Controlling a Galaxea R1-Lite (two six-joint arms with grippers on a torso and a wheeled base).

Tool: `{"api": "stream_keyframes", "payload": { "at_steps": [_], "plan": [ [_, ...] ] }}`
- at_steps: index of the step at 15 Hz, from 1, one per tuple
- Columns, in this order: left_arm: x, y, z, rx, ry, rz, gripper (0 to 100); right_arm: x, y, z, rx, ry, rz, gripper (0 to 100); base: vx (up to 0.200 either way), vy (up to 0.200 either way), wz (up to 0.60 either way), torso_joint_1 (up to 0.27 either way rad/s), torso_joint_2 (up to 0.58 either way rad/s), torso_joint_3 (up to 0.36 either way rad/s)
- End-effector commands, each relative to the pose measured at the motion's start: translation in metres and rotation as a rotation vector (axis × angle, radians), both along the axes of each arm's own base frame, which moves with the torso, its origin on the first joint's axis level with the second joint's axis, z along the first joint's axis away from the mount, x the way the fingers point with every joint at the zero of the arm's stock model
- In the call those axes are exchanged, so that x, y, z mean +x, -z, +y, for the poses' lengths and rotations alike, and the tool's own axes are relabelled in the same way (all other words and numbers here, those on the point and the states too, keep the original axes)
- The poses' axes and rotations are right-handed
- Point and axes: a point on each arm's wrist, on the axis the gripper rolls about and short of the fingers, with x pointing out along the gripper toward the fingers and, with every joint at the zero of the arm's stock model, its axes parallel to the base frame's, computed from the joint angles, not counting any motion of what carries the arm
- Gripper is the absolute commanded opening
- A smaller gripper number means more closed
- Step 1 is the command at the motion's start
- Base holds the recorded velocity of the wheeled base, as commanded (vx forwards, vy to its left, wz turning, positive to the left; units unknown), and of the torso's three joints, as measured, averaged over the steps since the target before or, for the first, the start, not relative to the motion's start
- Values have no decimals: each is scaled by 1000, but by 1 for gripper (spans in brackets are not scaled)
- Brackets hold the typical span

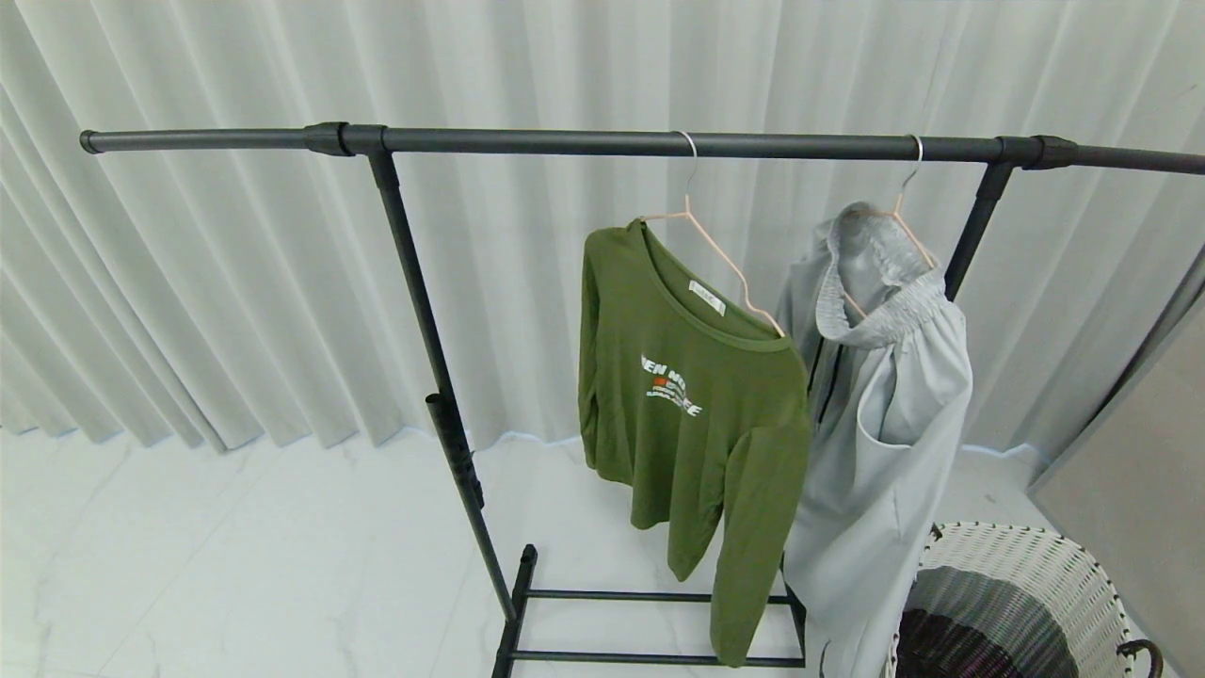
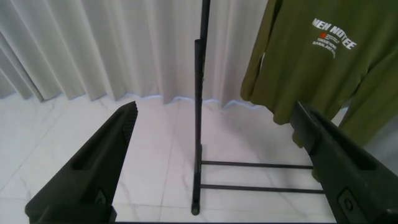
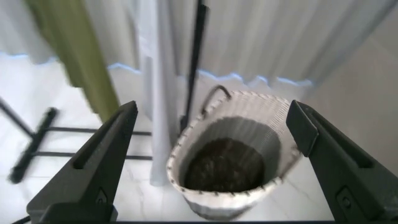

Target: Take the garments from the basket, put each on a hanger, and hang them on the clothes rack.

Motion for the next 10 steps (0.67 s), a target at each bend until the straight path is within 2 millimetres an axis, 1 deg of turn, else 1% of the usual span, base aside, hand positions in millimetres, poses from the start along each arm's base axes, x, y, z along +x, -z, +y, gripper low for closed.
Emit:
{"api": "stream_keyframes", "payload": {
  "at_steps": [1,10],
  "plan": [
    [0,0,0,1,-1,-1,100,-4,1,0,3,0,-50,100,0,0,0,0,0,0],
    [0,0,0,0,-1,-2,100,-4,1,0,14,4,-49,100,0,0,0,0,0,0]
  ]
}}
